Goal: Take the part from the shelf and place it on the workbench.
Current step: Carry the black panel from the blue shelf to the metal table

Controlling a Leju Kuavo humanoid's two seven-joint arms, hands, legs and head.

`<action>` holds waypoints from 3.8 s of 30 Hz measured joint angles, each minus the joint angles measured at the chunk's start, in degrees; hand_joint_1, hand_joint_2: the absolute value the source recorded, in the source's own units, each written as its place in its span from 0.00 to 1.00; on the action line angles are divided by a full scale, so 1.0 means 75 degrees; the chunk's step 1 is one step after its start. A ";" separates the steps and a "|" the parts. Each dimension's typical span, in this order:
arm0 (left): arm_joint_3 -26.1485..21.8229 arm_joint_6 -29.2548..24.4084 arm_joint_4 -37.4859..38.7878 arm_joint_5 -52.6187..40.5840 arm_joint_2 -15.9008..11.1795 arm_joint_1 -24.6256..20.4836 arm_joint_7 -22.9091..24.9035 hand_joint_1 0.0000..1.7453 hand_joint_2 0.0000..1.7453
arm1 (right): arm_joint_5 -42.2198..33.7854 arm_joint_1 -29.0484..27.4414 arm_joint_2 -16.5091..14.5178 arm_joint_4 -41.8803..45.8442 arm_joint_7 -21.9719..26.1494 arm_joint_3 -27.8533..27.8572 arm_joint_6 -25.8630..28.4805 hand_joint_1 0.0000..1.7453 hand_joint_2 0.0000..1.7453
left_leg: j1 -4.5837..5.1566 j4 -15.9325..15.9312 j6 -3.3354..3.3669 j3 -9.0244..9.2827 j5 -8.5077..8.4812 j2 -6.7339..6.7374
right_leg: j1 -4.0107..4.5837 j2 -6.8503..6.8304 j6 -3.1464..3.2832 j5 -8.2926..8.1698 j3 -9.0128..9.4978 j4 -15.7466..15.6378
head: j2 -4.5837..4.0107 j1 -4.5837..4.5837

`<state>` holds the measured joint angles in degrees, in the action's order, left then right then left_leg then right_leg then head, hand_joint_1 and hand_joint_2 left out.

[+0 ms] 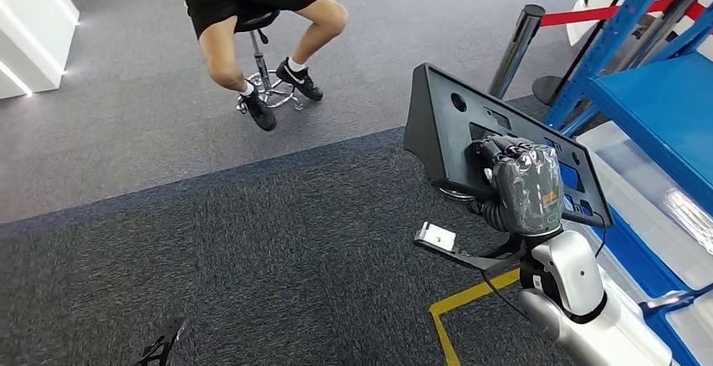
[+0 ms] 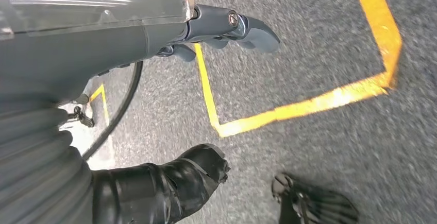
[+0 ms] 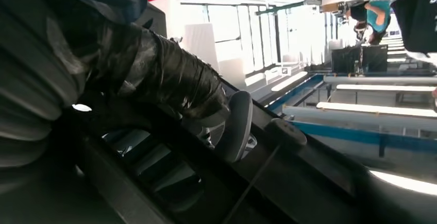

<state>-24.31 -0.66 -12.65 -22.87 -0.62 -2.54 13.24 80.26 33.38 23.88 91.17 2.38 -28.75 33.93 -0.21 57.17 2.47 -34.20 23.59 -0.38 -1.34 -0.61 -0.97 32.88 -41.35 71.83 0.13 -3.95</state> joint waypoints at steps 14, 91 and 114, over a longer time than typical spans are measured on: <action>0.0296 0.0271 0.0071 -0.0523 0.0052 0.0087 -0.0002 0.00 1.00 | 0.0002 -0.0377 0.0411 0.0243 -0.0041 0.0475 -0.0170 1.00 1.00 | 0.0012 0.1229 -0.0398 -0.1279 0.0257 -0.0227 | 0.0116 0.0069 0.0388 -0.0716 0.1151 -0.1680 | 0.0000 -0.0060; 0.0313 0.2097 0.0160 -0.1538 -0.0404 -0.0134 -0.0536 0.00 1.00 | -0.1329 -0.0497 0.1908 0.0678 0.1063 0.1570 -0.1102 1.00 1.00 | 0.0132 -0.0022 0.0250 0.0050 0.0150 -0.0053 | 0.0070 -0.0065 -0.0044 -0.0066 0.0578 -0.0371 | 0.0001 -0.0087; 0.0316 0.2044 0.0174 -0.1591 -0.0372 -0.0025 -0.0573 0.00 1.00 | -0.1386 -0.0374 0.1955 0.0587 0.1044 0.1550 -0.1214 1.00 1.00 | 0.0173 0.0554 0.0043 -0.0950 -0.0456 0.0584 | 0.0129 -0.0721 0.0038 0.0112 0.2162 -0.1955 | 0.0001 -0.0025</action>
<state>-21.94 14.67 -11.34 -34.80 -3.41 -2.73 8.94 69.86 30.58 38.54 95.57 10.21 -17.13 24.83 1.09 61.33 2.80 -41.32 20.17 3.99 -0.37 -6.01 -0.68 33.73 -25.13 57.17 0.14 -4.13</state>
